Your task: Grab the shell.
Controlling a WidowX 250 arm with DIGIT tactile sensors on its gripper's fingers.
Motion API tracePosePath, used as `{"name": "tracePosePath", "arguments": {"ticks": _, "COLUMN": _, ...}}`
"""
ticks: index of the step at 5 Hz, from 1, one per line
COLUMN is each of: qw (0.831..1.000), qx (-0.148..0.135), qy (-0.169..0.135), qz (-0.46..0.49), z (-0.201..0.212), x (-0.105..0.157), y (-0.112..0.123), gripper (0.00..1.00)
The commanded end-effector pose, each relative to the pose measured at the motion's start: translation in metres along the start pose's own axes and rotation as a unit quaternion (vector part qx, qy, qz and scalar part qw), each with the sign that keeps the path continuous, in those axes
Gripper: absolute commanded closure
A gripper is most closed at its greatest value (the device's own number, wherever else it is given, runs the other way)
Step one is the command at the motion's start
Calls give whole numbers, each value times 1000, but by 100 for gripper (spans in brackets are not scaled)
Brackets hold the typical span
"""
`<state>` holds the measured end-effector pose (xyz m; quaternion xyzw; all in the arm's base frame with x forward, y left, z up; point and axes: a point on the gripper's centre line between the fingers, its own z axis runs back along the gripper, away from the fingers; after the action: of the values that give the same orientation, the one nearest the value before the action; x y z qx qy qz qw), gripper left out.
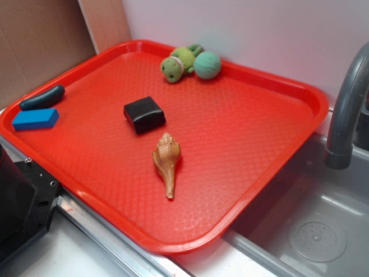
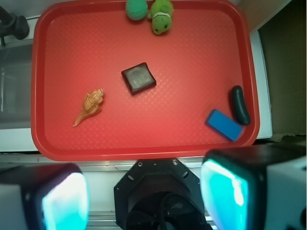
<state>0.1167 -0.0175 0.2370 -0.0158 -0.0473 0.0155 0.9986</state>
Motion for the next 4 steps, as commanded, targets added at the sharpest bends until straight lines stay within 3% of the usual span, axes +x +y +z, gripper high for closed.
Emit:
{"name": "tracePosePath", "arguments": {"ticks": 1, "qw": 1000, "qx": 0, "qy": 0, "qz": 0, "z": 0, "x": 0, "y": 0, "gripper": 0}}
{"name": "tracePosePath", "arguments": {"ticks": 2, "qw": 992, "qx": 5, "qy": 12, "qz": 125, "z": -35, "x": 15, "y": -12, "gripper": 0}}
{"name": "tracePosePath", "arguments": {"ticks": 3, "qw": 980, "qx": 18, "qy": -26, "qz": 197, "z": -79, "x": 56, "y": -31, "gripper": 0}}
{"name": "tracePosePath", "arguments": {"ticks": 4, "qw": 970, "qx": 34, "qy": -24, "qz": 238, "z": -119, "x": 75, "y": -40, "gripper": 0}}
